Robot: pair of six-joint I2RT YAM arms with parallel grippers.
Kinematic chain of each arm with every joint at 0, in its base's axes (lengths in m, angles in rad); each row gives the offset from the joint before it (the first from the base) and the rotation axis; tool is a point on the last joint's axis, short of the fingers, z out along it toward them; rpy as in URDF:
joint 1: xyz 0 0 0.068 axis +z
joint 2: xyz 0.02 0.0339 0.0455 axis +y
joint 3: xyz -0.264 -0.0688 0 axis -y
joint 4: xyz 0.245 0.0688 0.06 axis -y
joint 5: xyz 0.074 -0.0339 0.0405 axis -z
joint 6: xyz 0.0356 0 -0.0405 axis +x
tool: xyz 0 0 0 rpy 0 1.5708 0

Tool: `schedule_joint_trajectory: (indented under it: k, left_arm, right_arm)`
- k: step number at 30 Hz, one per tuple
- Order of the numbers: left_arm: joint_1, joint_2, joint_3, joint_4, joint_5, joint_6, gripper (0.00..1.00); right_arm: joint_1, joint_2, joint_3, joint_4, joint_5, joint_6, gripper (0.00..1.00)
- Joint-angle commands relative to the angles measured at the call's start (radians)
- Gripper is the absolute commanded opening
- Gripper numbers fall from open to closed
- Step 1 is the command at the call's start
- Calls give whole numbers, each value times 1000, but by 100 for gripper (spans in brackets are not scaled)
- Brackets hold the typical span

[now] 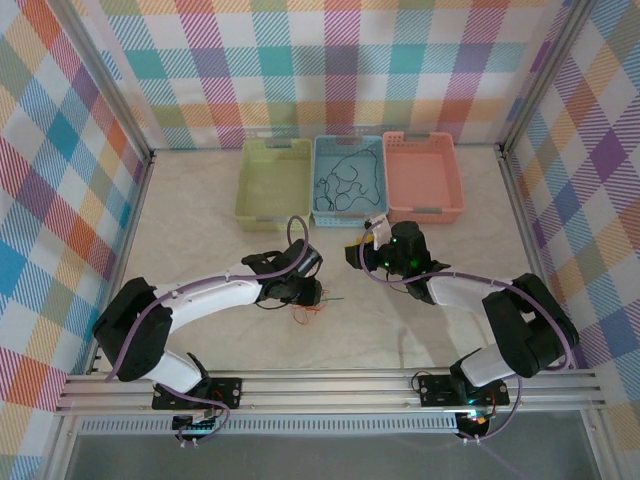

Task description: Untangle the cables

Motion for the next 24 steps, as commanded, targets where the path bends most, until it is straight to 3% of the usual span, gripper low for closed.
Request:
schedule_joint_trajectory:
  k: [1,14,24]
  left_arm:
    - [-10,-25,17,-30,-18,10,33]
    - [-17,-60,3,-42,-35,6,35]
    - [-22,-3,8,-14,-16,5,26]
  right_arm:
    - [-2,16,25,2,8,13,50]
    - [-2,24,35,-11,2,16,50]
    - [-2,23,37,-17,0,16,50]
